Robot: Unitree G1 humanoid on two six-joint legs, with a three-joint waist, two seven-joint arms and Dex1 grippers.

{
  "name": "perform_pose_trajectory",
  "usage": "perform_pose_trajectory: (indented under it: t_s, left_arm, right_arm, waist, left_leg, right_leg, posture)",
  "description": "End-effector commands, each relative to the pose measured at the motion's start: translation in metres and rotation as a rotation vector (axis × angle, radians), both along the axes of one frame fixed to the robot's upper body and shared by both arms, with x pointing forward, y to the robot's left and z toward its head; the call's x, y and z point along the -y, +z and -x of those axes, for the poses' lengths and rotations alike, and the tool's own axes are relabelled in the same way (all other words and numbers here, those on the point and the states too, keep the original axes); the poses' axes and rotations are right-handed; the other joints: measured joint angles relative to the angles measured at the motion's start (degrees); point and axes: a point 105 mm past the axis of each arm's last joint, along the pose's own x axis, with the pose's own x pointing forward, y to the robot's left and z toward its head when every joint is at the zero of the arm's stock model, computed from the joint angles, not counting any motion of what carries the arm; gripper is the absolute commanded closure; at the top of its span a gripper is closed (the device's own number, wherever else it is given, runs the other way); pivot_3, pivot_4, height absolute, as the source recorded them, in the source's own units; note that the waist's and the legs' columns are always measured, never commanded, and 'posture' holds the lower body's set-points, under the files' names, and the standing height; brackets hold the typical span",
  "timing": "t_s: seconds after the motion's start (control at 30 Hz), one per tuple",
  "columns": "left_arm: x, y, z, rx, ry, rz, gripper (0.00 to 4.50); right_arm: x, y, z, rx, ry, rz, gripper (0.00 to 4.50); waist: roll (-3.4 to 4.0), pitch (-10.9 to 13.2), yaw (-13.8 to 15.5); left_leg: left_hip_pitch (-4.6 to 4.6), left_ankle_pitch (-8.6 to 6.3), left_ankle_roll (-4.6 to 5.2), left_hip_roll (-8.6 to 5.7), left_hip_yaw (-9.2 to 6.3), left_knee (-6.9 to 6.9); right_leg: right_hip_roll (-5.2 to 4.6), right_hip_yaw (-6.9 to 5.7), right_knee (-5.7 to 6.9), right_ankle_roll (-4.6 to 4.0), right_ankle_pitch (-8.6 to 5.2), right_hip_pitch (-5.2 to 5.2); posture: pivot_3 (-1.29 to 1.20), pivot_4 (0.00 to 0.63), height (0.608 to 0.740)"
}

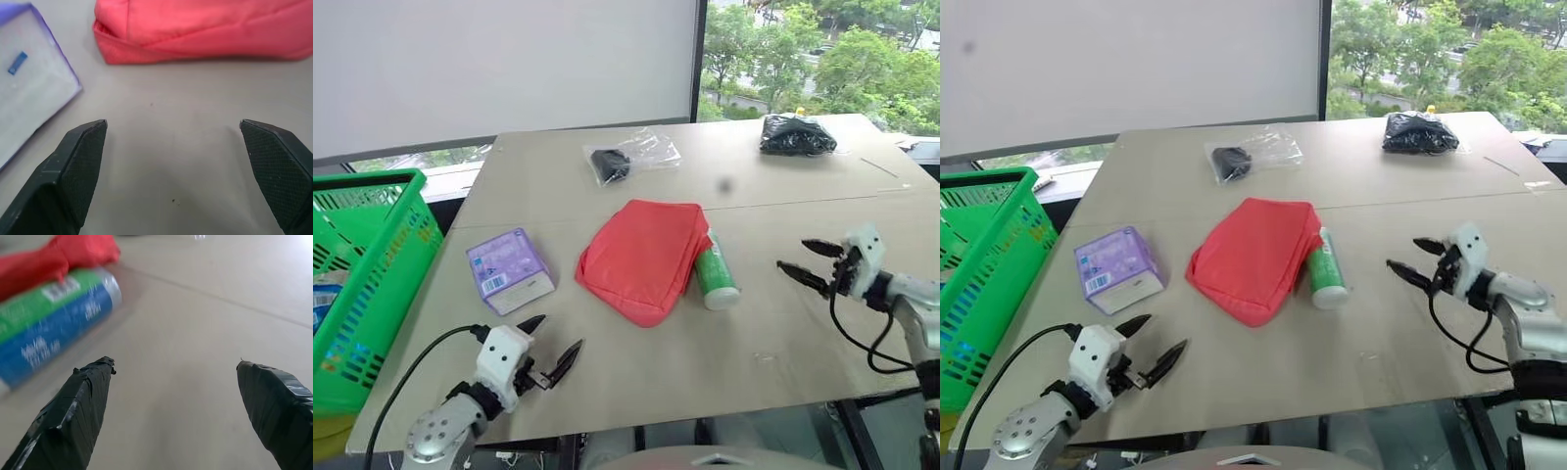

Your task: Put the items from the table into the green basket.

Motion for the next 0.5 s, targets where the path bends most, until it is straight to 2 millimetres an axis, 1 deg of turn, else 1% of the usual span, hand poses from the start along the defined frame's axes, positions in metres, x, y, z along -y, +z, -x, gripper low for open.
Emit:
perform_pose_trajectory:
  t_s: [0.03,0.07,0.17,0.2,0.23,0.3,0.37,0.43,0.5]
  left_arm:
    - [0.000,0.033,-0.001,0.087,-0.058,0.049,0.00]
    - [0.001,0.040,0.000,0.102,-0.075,0.063,0.00]
    - [0.003,0.055,0.001,0.129,-0.118,0.097,0.00]
    - [0.006,0.062,0.002,0.140,-0.139,0.110,0.00]
    - [0.007,0.066,0.003,0.148,-0.154,0.118,0.00]
    - [0.010,0.073,0.004,0.161,-0.173,0.131,0.00]
    - [0.012,0.078,0.005,0.171,-0.180,0.139,0.00]
    - [0.013,0.080,0.006,0.175,-0.175,0.137,0.00]
    - [0.013,0.081,0.007,0.177,-0.167,0.132,0.00]
  right_arm:
    - [-0.035,0.032,-0.017,0.031,0.044,-0.104,0.16]
    - [-0.050,0.039,-0.022,-0.007,0.068,-0.164,0.16]
    - [-0.084,0.055,-0.027,-0.087,0.139,-0.290,0.16]
    - [-0.098,0.056,-0.030,-0.113,0.154,-0.280,0.16]
    - [-0.108,0.055,-0.033,-0.132,0.162,-0.267,0.16]
    - [-0.120,0.051,-0.038,-0.159,0.160,-0.232,0.16]
    - [-0.128,0.037,-0.046,-0.207,0.121,-0.168,0.16]
    - [-0.129,0.023,-0.056,-0.236,0.065,-0.098,0.16]
    - [-0.127,0.017,-0.064,-0.240,0.010,-0.077,0.16]
  waist:
    - [0.00,-0.01,0.13]
    - [0.00,-0.01,0.08]
    - [0.00,-0.02,0.37]
    - [0.00,-0.02,0.53]
    - [0.00,-0.03,0.57]
    - [-0.03,-0.05,0.93]
    - [-0.07,-0.08,1.41]
    - [-0.12,-0.11,1.74]
    - [-0.13,-0.11,1.98]
  left_leg:
    - [0.00,0.00,0.00,0.02,0.00,0.00]
    - [0.00,0.00,0.00,0.04,-0.02,0.01]
    - [-0.01,0.00,0.00,0.09,-0.06,0.02]
    - [-0.03,0.00,0.00,0.09,-0.08,0.02]
    - [-0.05,0.00,0.00,0.08,-0.12,0.02]
    - [-0.08,0.00,0.00,0.04,-0.12,0.01]
    - [-0.08,0.00,-0.01,-0.01,-0.10,0.01]
    - [-0.10,0.00,-0.01,-0.03,-0.08,0.01]
    - [-0.09,0.00,-0.01,-0.06,-0.06,0.01]
  right_leg:
    - [0.00,0.00,0.00,-0.02,0.01,0.00]
    - [0.00,-0.01,0.02,-0.03,0.02,0.00]
    - [0.00,-0.04,0.07,-0.08,0.04,-0.03]
    - [-0.01,-0.06,0.08,-0.09,0.04,-0.03]
    - [-0.02,-0.09,0.08,-0.09,0.04,-0.03]
    - [-0.09,-0.12,0.06,-0.10,0.05,-0.04]
    - [-0.11,-0.12,0.05,-0.09,0.05,-0.04]
    - [-0.12,-0.12,0.02,-0.09,0.05,-0.04]
    - [-0.14,-0.12,0.01,-0.09,0.05,-0.03]
  posture:
    - [0.06,0.000,0.740]
    - [0.06,0.000,0.740]
    - [0.08,0.000,0.740]
    - [0.09,0.000,0.740]
    - [0.09,0.000,0.740]
    - [0.11,0.000,0.740]
    - [0.12,0.000,0.740]
    - [0.13,0.000,0.740]
    - [0.13,0.000,0.740]
